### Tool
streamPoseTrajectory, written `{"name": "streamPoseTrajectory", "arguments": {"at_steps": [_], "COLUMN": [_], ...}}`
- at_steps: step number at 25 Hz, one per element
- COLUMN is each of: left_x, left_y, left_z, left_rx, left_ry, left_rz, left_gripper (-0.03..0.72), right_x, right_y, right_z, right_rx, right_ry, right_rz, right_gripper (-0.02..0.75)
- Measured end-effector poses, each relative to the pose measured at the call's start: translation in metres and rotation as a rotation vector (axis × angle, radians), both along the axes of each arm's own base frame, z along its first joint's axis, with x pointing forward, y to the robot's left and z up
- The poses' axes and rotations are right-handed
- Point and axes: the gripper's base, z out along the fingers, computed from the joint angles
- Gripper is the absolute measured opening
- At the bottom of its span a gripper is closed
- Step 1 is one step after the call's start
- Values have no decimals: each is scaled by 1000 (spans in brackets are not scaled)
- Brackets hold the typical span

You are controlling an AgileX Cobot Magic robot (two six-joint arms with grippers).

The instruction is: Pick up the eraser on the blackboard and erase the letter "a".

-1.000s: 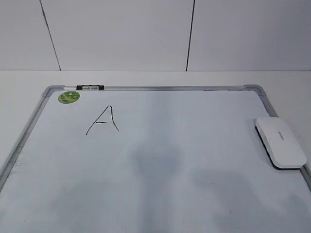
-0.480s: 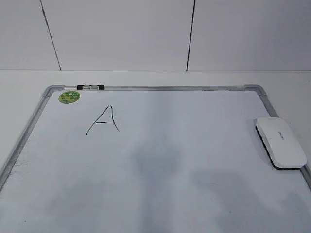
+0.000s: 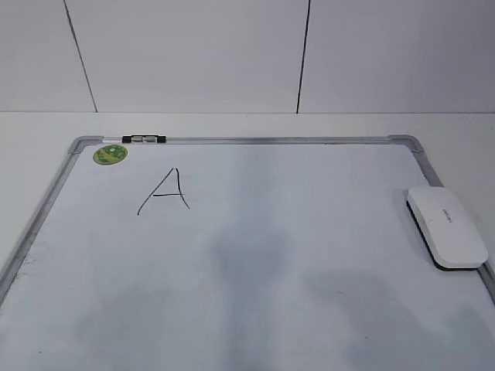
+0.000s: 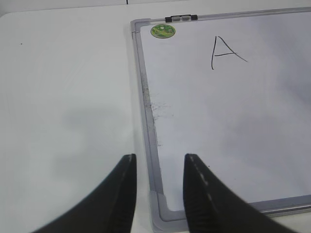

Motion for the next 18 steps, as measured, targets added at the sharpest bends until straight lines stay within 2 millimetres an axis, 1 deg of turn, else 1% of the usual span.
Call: {"name": "streamPoseTrajectory", "arguments": {"at_steps": [9,18], "left_x": [0,0], "left_y": [0,0], "left_z": [0,0], "left_rx": [-1,-1], "left_ry": [0,0], "left_rz": [1,1], "left_gripper": [245,245], "right_x": [0,-1], "right_y": [0,1], "right_z": [0,0], "right_rx": [-1,-1], "right_ry": [0,0], "right_rz": [-1,-53], "right_gripper": [593,593]}}
